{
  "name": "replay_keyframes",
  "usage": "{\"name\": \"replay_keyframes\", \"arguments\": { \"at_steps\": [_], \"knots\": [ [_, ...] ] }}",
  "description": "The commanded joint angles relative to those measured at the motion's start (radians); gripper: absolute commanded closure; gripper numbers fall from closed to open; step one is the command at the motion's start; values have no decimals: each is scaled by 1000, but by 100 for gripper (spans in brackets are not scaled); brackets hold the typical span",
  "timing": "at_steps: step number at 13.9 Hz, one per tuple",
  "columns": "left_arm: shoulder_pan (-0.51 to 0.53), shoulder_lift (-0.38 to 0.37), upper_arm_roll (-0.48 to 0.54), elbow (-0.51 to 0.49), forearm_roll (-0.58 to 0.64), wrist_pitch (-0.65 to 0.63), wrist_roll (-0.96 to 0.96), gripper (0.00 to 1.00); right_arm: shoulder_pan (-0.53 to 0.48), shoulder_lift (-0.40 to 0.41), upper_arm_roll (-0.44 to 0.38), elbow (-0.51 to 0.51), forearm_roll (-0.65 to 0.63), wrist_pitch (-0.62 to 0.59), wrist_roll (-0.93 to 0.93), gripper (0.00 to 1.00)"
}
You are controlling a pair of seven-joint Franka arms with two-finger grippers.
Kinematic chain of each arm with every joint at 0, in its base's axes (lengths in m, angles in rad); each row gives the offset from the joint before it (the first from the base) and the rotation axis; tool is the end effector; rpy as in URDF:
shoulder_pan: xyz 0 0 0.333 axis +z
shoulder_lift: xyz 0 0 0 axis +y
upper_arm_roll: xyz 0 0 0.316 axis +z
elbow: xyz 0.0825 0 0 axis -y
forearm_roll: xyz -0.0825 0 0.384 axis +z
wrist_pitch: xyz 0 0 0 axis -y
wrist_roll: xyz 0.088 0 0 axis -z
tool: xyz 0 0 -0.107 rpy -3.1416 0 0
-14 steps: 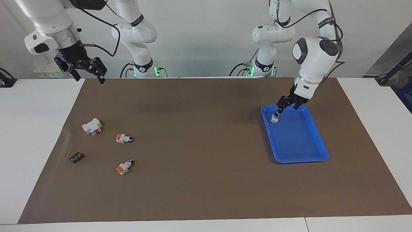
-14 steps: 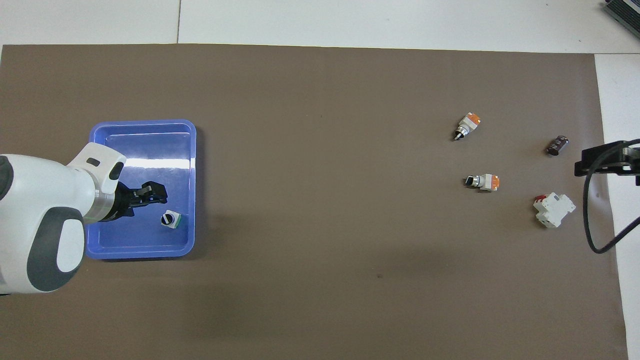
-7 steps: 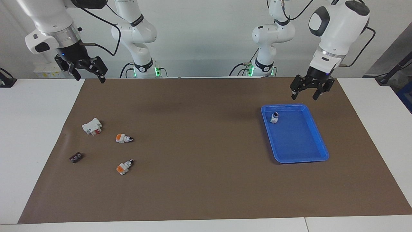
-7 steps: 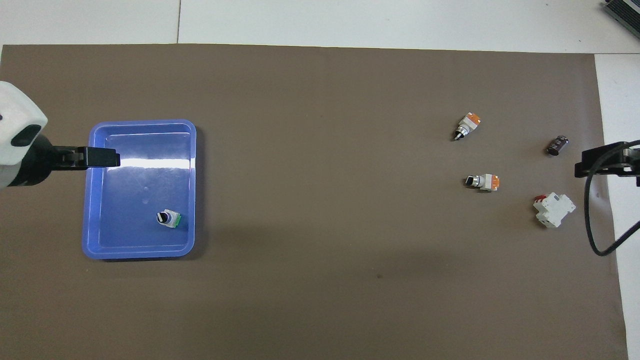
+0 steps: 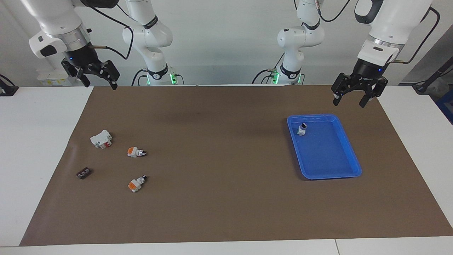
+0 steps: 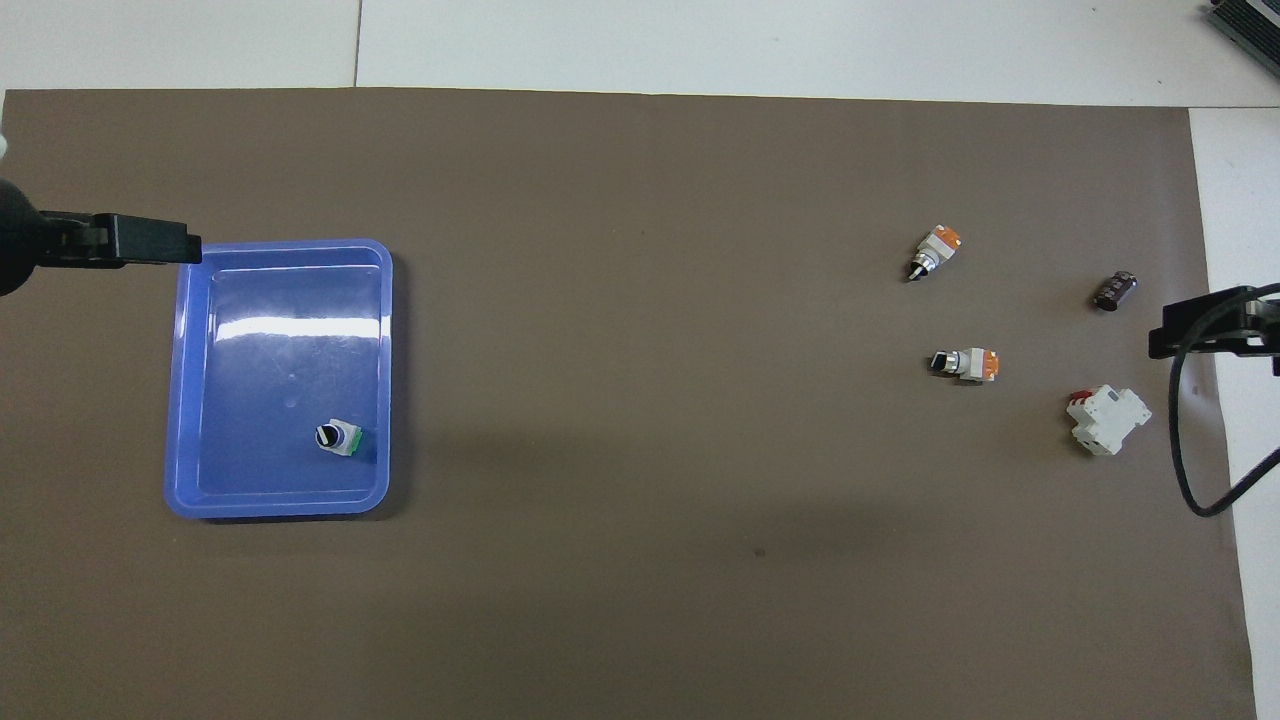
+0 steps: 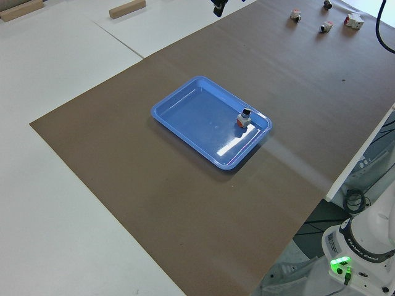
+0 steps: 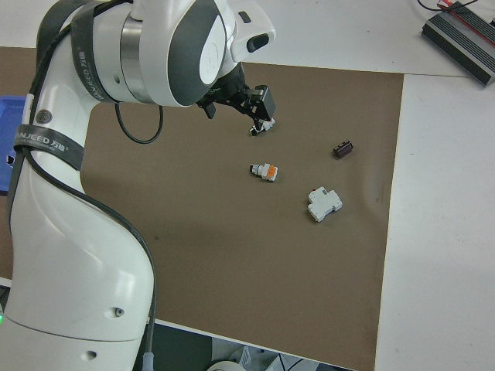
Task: Turn and place switch with both arms
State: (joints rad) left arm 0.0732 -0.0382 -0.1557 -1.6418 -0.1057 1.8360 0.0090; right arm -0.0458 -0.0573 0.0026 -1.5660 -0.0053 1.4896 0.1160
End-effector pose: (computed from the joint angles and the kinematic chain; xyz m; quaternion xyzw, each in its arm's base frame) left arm 0.5645 -0.0569 0.6381 0.9914 -0.0378 0.1137 0.0535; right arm 0.5278 -0.0234 0.6507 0.9968 -0.0797 -0.0094 0.0031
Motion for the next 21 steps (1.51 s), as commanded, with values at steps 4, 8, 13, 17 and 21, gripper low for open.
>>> {"name": "replay_keyframes", "arguments": {
  "at_steps": [4,8,13,17,21],
  "knots": [
    [-9,32,-7,74,101,-106,35,0,0,-9,4,-3,-18,0,-16,0],
    [-58,63,33,155,100,-213,36,0,0,-9,4,-3,-18,0,-16,0],
    [-161,81,111,255,103,-378,39,0,0,-9,4,-3,-18,0,-16,0],
    [-165,9,128,177,100,-406,39,0,0,-9,4,-3,-18,0,-16,0],
    [-193,12,180,183,104,-420,39,0,0,-9,4,-3,-18,0,-16,0]
  ]
}}
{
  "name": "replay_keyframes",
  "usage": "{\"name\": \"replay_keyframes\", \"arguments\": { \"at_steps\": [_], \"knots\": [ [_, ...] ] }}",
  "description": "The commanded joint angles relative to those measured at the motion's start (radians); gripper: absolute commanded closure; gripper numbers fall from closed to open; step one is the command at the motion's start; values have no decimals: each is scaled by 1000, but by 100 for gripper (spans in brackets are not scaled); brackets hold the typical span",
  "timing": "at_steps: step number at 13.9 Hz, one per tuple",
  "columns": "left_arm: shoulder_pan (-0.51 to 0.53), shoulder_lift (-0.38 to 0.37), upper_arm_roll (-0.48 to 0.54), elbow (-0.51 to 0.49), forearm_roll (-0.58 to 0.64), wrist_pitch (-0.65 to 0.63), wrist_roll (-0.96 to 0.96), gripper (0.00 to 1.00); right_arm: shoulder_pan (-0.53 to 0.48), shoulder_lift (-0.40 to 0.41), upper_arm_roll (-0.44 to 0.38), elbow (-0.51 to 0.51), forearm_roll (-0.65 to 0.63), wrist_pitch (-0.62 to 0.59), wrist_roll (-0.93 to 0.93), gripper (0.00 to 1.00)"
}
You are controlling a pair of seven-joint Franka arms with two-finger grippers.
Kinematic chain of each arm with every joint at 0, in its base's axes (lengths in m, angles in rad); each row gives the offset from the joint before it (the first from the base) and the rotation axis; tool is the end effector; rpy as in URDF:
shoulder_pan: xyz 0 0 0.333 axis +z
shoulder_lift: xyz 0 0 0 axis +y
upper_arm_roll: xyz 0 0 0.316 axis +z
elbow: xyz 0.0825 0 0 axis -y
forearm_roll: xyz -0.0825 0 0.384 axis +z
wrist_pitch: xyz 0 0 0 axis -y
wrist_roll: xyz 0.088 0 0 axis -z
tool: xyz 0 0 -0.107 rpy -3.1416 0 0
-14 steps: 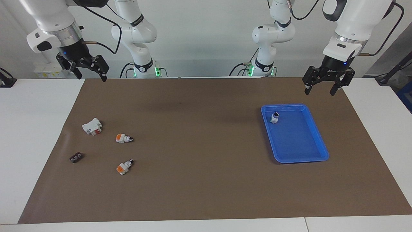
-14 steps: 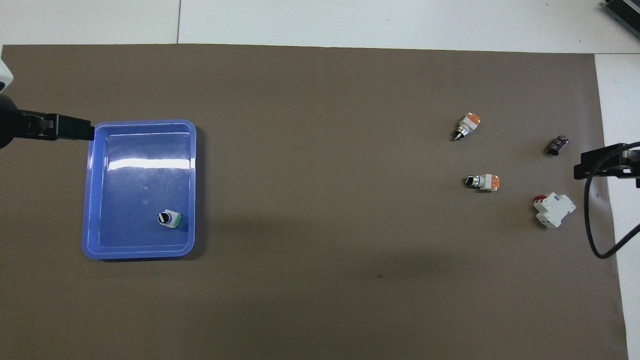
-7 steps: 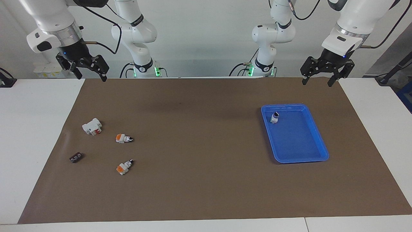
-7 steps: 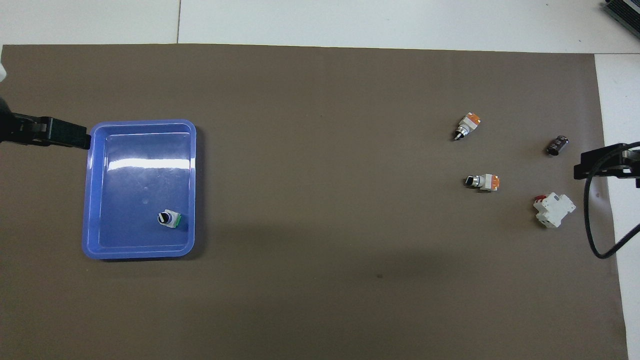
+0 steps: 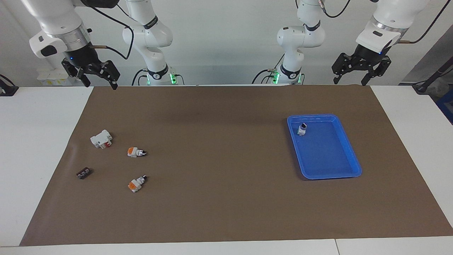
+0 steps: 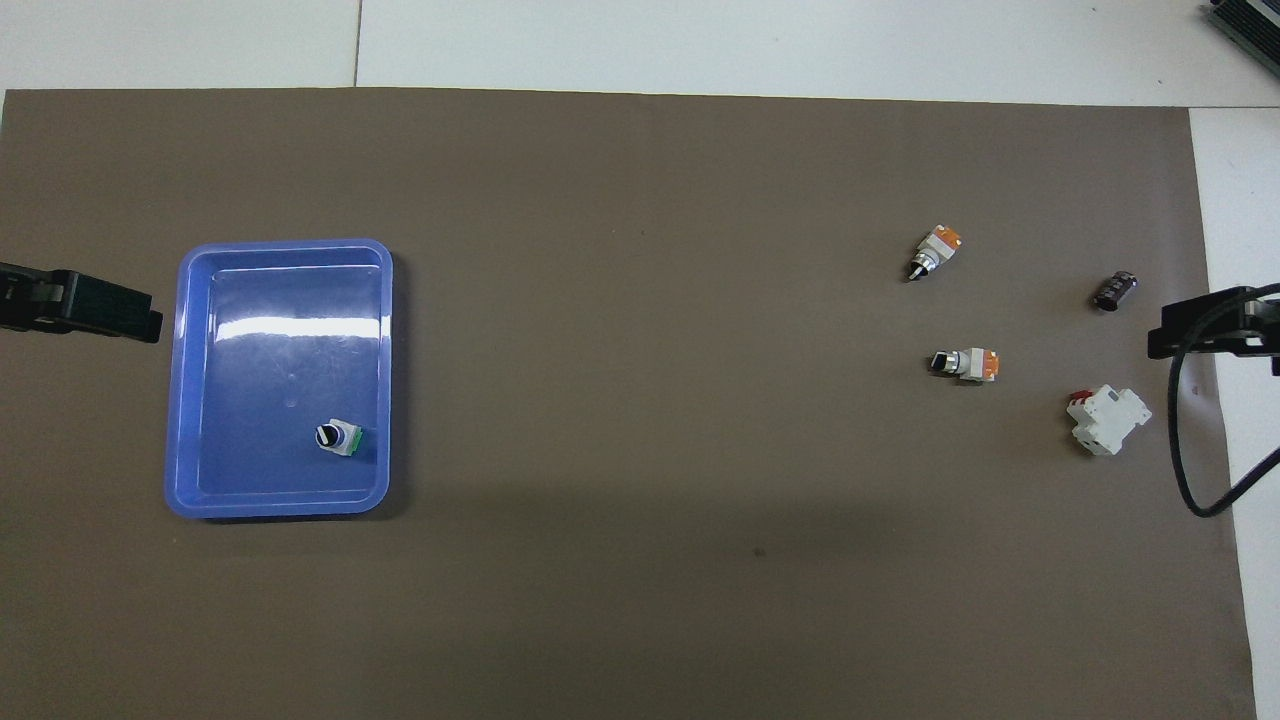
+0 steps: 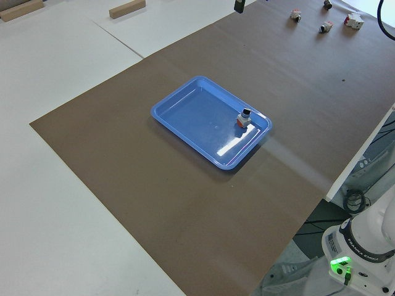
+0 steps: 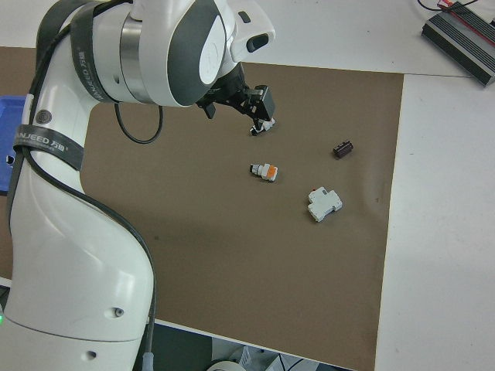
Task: Turn and place switch with both arms
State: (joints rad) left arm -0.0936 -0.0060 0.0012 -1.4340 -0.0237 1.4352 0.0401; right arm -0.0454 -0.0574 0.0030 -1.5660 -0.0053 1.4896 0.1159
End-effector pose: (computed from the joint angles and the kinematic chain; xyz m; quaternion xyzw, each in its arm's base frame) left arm 0.5352 -0.0524 0.6795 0.9976 -0.0678 0.0033 0.0118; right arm 0.5278 -0.0229 0.6508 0.9968 -0.0793 -0.0094 0.0031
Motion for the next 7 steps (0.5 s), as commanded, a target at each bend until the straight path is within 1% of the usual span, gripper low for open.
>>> {"name": "replay_keyframes", "arguments": {
  "at_steps": [1,7],
  "knots": [
    [-21,-20,23,-23,22,-31,7,0,-1,-9,3,-3,-18,0,-16,0],
    [-21,-22,23,-26,33,-33,7,0,-1,-9,3,-3,-18,0,-16,0]
  ]
}}
